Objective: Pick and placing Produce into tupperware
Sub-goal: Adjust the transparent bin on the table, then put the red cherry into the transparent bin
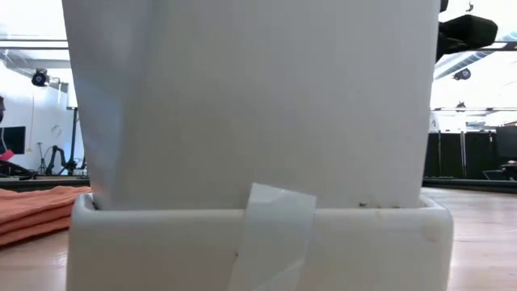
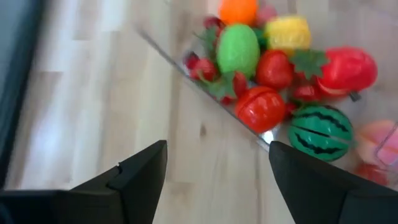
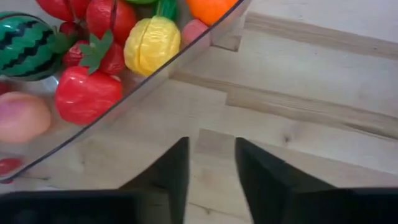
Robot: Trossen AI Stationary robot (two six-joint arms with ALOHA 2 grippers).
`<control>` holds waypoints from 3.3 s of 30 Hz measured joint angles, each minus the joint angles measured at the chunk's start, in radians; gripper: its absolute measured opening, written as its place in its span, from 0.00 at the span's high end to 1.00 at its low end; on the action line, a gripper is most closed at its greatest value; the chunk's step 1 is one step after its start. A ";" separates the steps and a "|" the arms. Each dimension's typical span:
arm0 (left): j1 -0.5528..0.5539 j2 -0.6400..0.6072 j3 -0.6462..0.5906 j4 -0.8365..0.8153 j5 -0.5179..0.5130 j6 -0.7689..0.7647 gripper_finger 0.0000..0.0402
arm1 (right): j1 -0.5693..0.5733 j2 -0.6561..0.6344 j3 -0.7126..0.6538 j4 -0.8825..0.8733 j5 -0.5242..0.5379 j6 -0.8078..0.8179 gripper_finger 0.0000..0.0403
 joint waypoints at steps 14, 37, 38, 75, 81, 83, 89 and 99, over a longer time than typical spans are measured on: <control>-0.001 -0.455 -0.427 0.146 -0.031 -0.355 0.33 | -0.018 -0.009 -0.262 0.534 0.054 0.058 0.98; 0.000 -0.473 -0.535 0.146 -0.051 -0.337 0.33 | -0.300 -0.009 -0.324 0.751 -0.008 -0.198 0.98; 0.000 -0.456 -0.535 0.145 -0.033 -0.337 0.33 | -0.313 -0.009 -0.321 0.750 -0.014 -0.221 0.98; -0.347 -0.292 -0.587 0.332 -0.149 -0.997 0.33 | -0.072 -0.149 -0.302 0.378 0.218 -0.037 0.98; -0.382 -0.217 -0.569 0.378 -0.155 -1.157 0.33 | -0.044 -0.149 -0.300 0.365 0.218 -0.001 0.98; -0.400 -0.186 -0.566 0.409 -0.152 -1.180 0.33 | -0.033 -0.149 -0.301 0.365 0.218 0.017 0.98; -0.431 -0.083 -0.553 0.500 -0.153 -1.229 0.33 | 0.008 -0.149 -0.300 0.364 0.218 0.065 0.98; -0.430 0.062 -0.504 0.504 -0.159 -1.234 0.33 | 0.062 -0.149 -0.301 0.364 0.241 0.171 0.98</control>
